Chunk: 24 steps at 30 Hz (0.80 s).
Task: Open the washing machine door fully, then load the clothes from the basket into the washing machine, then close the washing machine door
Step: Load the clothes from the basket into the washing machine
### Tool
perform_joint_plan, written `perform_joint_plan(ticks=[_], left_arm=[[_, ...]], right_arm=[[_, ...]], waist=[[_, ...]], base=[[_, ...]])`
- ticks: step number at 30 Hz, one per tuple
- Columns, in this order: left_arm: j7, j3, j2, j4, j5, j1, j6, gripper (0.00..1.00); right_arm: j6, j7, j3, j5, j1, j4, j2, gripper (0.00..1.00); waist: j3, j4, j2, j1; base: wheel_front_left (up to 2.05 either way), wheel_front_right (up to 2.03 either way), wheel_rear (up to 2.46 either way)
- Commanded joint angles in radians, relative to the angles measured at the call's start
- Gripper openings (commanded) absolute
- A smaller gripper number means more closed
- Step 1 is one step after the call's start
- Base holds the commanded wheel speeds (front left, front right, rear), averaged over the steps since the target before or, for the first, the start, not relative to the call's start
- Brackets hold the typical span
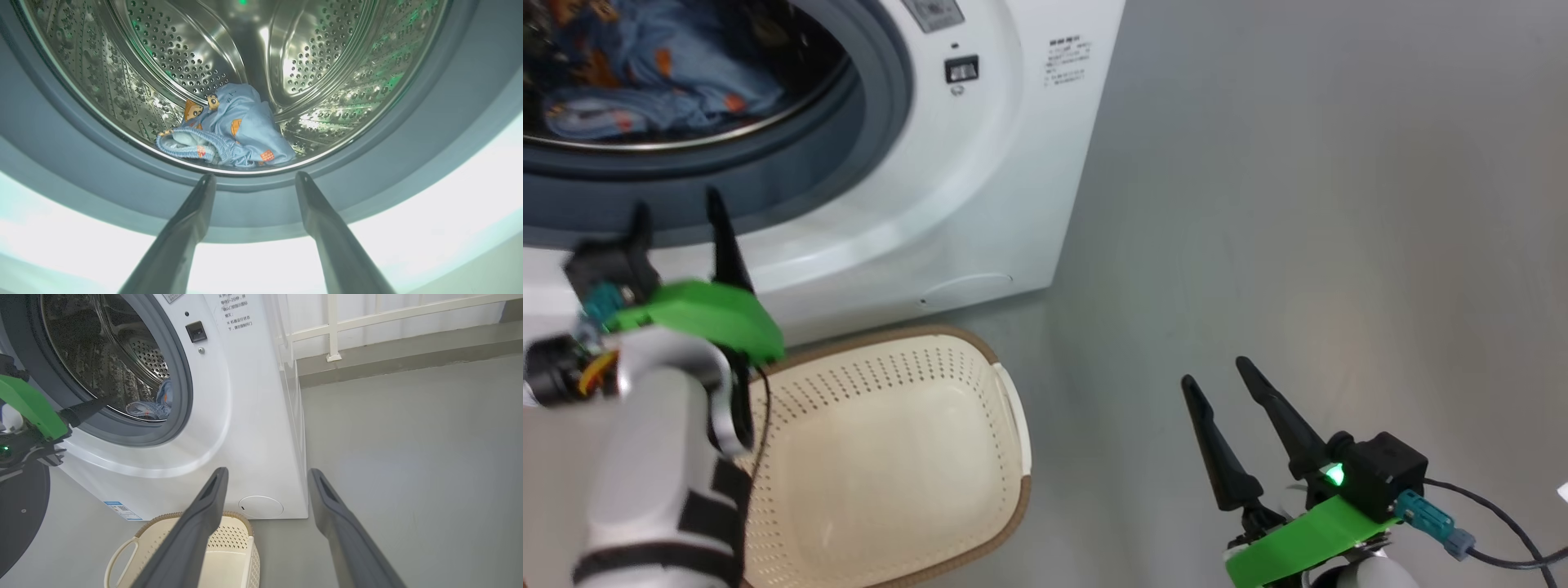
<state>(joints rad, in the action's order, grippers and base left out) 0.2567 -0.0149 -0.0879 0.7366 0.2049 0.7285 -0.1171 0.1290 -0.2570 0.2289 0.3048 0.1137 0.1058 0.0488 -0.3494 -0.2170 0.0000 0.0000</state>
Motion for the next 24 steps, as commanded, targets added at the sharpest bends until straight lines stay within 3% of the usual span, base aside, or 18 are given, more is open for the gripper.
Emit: perform_joint_plan(ticks=[1,11,16,24], left_arm=[[0.005,0.019,-0.020,-0.046,-0.009,-0.047,0.005,1.00],[0.005,-0.023,0.028,-0.179,-0.023,-0.287,0.005,1.00],[0.005,-0.087,0.037,-0.270,0.023,-0.431,-0.004,1.00],[0.005,-0.164,0.037,-0.393,0.092,-0.593,-0.055,1.00]], right_arm=[[0.002,-0.005,0.010,-0.010,-0.021,-0.023,0.001,1.00],[0.002,-0.005,-0.057,-0.052,-0.079,-0.029,0.002,1.00],[0.002,-0.005,-0.078,-0.060,-0.123,-0.034,0.016,1.00],[0.002,-0.005,-0.081,-0.058,-0.169,-0.041,0.037,1.00]], waist=[[0.069,0.043,0.0000,0.0000],[0.160,0.098,0.0000,0.0000],[0.225,0.140,0.0000,0.0000],[0.293,0.178,0.0000,0.0000]], base=[[0.00,0.00,0.00],[0.00,0.00,0.00],[0.00,0.00,0.00],[0.00,0.00,0.00]])
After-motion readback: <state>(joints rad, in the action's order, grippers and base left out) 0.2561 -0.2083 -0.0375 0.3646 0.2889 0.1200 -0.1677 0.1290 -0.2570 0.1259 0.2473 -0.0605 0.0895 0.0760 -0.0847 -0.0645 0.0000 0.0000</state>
